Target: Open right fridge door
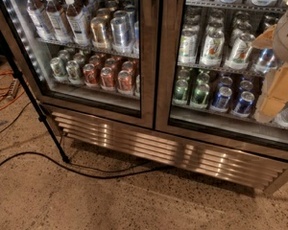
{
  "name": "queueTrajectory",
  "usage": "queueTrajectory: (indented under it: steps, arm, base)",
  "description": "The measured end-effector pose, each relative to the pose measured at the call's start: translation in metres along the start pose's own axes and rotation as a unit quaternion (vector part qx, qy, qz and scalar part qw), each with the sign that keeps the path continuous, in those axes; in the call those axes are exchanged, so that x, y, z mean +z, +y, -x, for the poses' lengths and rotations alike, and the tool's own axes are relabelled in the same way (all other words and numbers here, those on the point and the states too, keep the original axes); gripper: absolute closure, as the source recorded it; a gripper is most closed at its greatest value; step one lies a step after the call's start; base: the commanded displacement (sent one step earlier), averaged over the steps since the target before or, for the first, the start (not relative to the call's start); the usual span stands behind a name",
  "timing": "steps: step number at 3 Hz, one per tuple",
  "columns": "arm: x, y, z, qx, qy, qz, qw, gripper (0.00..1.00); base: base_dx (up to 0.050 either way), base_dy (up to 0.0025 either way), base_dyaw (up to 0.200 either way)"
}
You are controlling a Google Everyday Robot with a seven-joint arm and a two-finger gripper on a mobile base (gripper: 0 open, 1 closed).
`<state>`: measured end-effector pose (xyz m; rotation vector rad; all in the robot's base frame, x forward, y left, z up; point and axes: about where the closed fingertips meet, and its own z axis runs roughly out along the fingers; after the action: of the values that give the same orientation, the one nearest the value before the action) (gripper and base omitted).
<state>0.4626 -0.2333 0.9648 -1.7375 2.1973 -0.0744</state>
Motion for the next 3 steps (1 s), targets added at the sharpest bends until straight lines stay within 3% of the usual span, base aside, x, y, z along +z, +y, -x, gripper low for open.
queueTrajectory:
  steps: [3]
  arm:
    - [0.0082,-0.009,-0.0069,0.006,-0.006,0.005,0.9999,0.0]
  base:
    - [0.0,0.0,0.0]
